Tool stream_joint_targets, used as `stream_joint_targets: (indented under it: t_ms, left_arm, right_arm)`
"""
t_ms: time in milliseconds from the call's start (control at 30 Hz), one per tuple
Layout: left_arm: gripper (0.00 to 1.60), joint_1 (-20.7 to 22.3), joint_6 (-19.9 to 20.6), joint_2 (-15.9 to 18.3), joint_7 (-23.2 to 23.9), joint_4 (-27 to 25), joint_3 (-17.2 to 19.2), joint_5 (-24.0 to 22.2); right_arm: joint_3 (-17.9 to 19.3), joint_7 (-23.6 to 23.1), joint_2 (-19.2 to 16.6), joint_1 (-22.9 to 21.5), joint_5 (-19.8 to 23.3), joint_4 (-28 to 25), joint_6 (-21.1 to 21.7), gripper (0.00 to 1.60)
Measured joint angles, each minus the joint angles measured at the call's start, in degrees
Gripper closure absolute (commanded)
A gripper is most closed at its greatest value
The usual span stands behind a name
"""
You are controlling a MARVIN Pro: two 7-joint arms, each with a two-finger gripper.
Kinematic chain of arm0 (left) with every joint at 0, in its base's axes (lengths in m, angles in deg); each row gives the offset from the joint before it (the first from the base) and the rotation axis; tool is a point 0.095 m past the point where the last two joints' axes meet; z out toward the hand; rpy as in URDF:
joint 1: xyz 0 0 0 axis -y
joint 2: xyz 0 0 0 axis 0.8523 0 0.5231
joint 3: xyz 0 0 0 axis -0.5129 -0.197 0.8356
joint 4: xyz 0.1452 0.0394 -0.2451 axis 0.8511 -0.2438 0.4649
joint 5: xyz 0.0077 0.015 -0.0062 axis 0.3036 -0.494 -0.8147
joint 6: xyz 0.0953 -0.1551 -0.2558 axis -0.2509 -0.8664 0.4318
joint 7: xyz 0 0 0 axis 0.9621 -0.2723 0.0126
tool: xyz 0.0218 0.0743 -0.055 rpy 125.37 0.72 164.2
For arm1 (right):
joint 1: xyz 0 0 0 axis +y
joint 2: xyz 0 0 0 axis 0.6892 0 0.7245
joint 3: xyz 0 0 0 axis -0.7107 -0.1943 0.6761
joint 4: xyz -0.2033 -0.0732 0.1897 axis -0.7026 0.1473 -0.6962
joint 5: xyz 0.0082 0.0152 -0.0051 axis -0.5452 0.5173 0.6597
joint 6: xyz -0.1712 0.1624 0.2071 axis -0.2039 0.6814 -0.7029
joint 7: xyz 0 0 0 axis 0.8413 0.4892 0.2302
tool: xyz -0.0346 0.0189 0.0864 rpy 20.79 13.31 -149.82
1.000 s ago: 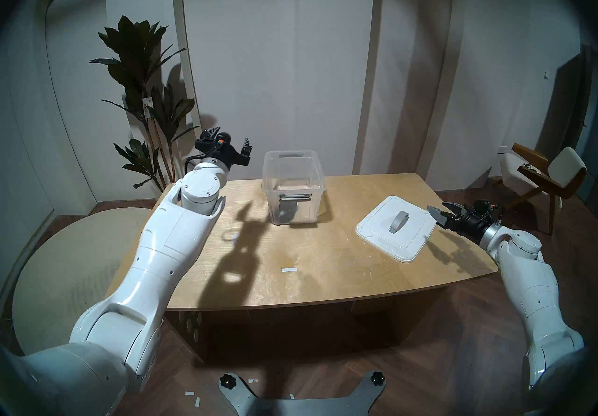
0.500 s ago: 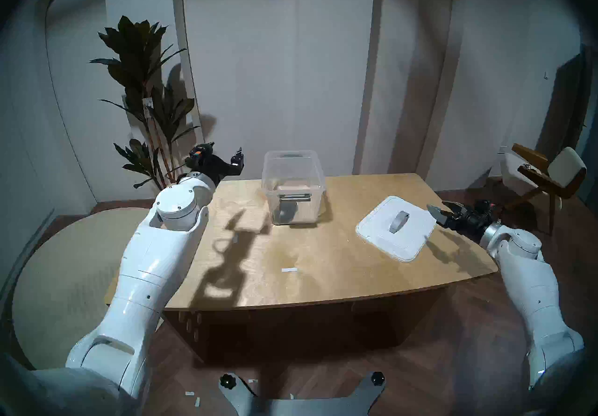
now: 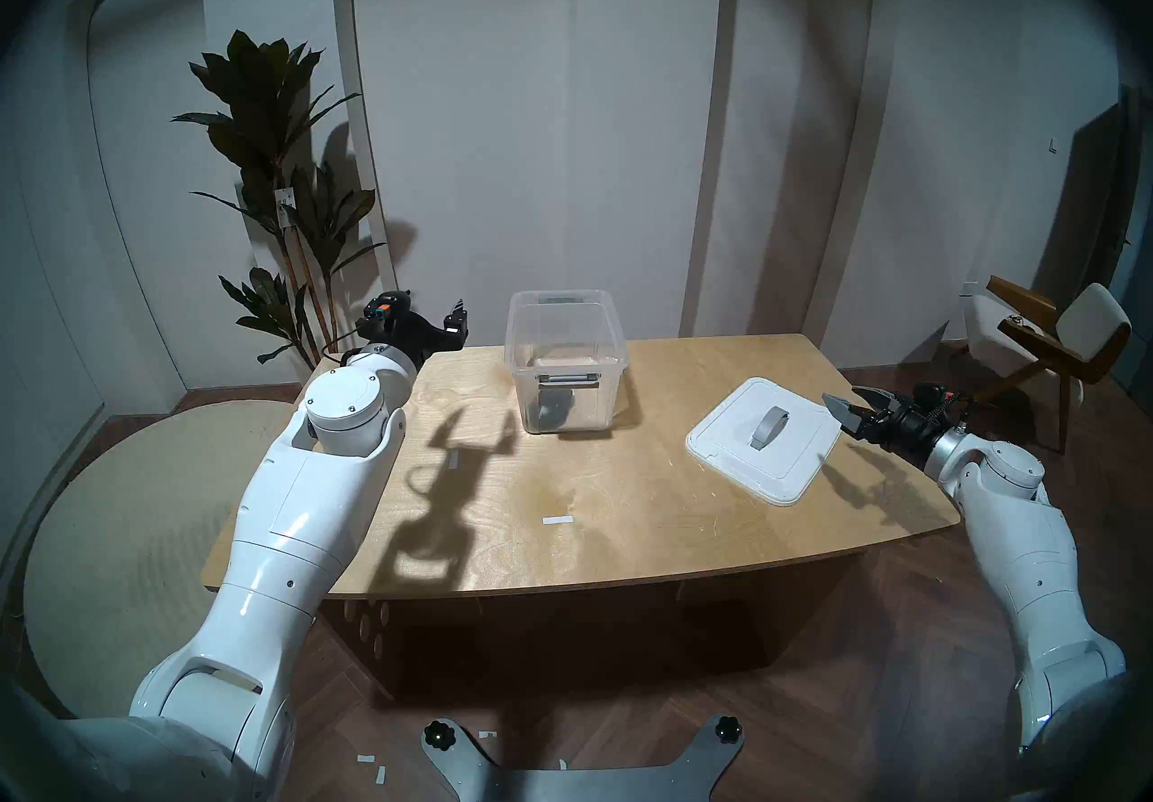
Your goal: Open a storage container and put mouse inside
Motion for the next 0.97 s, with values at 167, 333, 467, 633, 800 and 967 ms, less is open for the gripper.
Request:
stream_joint_targets:
  t_ms: [167,333,467,633,800,967]
  left_arm:
    - [0.0,-0.63,-4.73,-1.0,-2.22,0.61,0.06,1.51]
    - [0.0,-0.89,-6.96,-1.58,-3.2,1.24,0.06,2.19]
    - [0.0,-0.97,-7.76,-1.85,-3.57,1.53,0.06,2.53]
    - [0.0,-1.01,-8.26,-2.06,-3.77,1.71,0.06,2.74]
    - [0.0,-1.04,-8.49,-2.19,-3.81,1.77,0.08,2.87]
    - [0.0,-1.05,-8.6,-2.26,-3.62,1.82,0.12,2.95]
  right_arm:
    - [0.0,0.05,0.0,0.06,0.0,-0.03,0.0,0.0]
    - [0.0,0.09,0.0,0.1,0.01,-0.07,0.0,0.0]
    - [0.0,0.11,0.0,0.12,0.02,-0.09,0.0,0.0]
    - [0.0,0.11,0.0,0.14,0.02,-0.1,0.0,0.0]
    - [0.0,0.11,0.0,0.16,0.02,-0.11,0.0,0.0]
    - [0.0,0.11,0.0,0.17,0.02,-0.12,0.0,0.0]
